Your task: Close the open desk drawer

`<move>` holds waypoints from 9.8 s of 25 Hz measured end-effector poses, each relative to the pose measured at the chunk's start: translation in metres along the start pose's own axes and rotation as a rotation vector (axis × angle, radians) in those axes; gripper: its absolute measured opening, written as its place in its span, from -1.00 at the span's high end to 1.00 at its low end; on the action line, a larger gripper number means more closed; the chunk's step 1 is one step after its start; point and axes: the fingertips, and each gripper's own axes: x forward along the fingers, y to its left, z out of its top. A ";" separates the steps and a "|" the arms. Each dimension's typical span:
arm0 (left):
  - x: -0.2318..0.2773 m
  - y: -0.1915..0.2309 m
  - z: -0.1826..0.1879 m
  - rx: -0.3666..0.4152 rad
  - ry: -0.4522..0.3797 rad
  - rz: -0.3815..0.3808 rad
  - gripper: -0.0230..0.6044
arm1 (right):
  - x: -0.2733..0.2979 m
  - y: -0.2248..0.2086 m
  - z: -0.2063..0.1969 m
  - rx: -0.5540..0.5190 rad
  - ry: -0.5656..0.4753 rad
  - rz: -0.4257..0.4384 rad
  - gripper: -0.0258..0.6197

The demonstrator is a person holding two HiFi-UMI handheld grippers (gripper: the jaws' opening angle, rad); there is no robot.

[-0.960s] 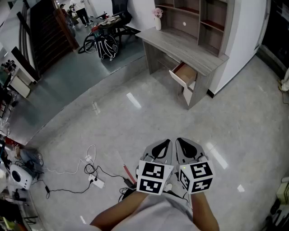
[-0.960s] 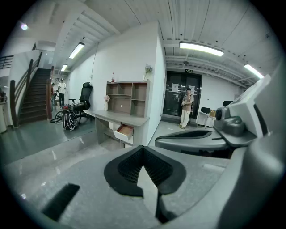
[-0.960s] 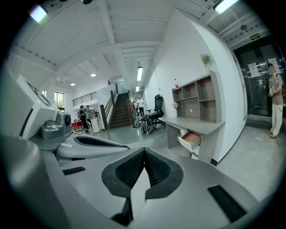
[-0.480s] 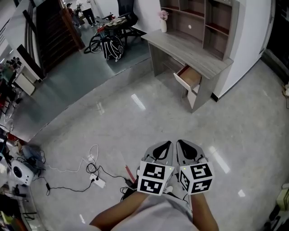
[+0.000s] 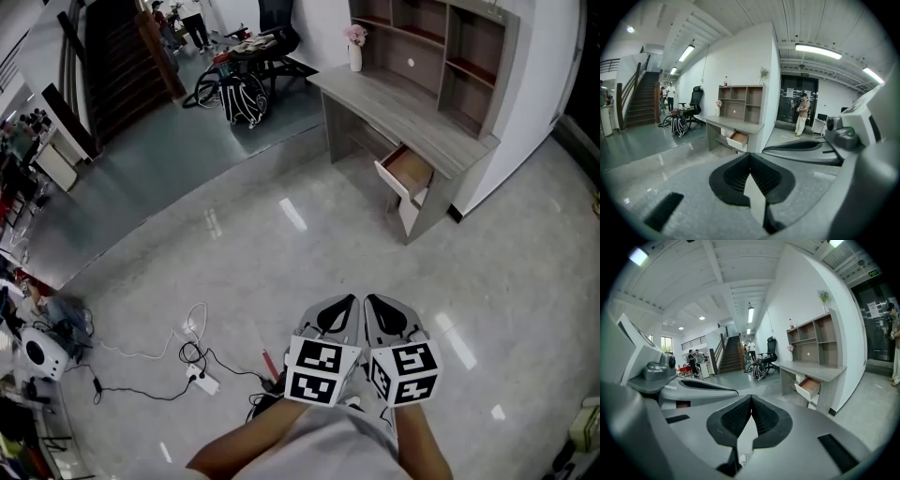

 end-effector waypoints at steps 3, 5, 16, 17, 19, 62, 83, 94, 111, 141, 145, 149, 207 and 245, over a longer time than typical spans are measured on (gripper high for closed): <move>0.010 0.019 0.005 -0.006 -0.002 -0.009 0.92 | 0.019 -0.002 0.006 0.001 0.001 -0.014 0.92; 0.022 0.032 0.009 -0.009 0.001 -0.019 0.92 | 0.035 -0.006 0.011 0.000 0.005 -0.025 0.92; 0.084 0.111 0.048 -0.031 0.009 -0.106 0.92 | 0.125 -0.024 0.049 0.010 0.046 -0.117 0.92; 0.089 0.119 0.051 -0.031 0.012 -0.118 0.92 | 0.133 -0.025 0.053 0.012 0.049 -0.129 0.92; 0.097 0.134 0.058 -0.033 0.013 -0.141 0.92 | 0.148 -0.025 0.062 0.017 0.053 -0.152 0.92; 0.337 0.292 0.156 0.046 0.101 -0.246 0.92 | 0.402 -0.172 0.139 0.151 0.062 -0.245 0.92; 0.483 0.186 0.196 0.257 0.198 -0.533 0.92 | 0.380 -0.340 0.137 0.376 -0.052 -0.543 0.92; 0.549 0.202 0.198 0.394 0.269 -0.816 0.92 | 0.428 -0.375 0.126 0.570 -0.127 -0.811 0.92; 0.594 0.228 0.148 0.480 0.380 -1.120 0.92 | 0.455 -0.376 0.024 1.032 -0.571 -1.077 0.92; 0.622 0.246 0.071 0.471 0.366 -0.939 0.92 | 0.492 -0.459 -0.122 1.467 -1.177 -0.851 0.13; 0.621 0.248 0.069 0.470 0.365 -0.929 0.92 | 0.496 -0.462 -0.130 1.502 -1.175 -0.839 0.11; 0.623 0.250 0.069 0.461 0.369 -0.916 0.92 | 0.502 -0.465 -0.133 1.502 -1.138 -0.824 0.11; 0.642 0.241 0.094 0.480 0.334 -0.944 0.92 | 0.487 -0.538 -0.067 1.485 -1.183 -0.820 0.12; 0.618 0.230 0.140 0.461 0.309 -0.939 0.92 | 0.481 -0.484 -0.007 1.290 -0.961 -0.777 0.42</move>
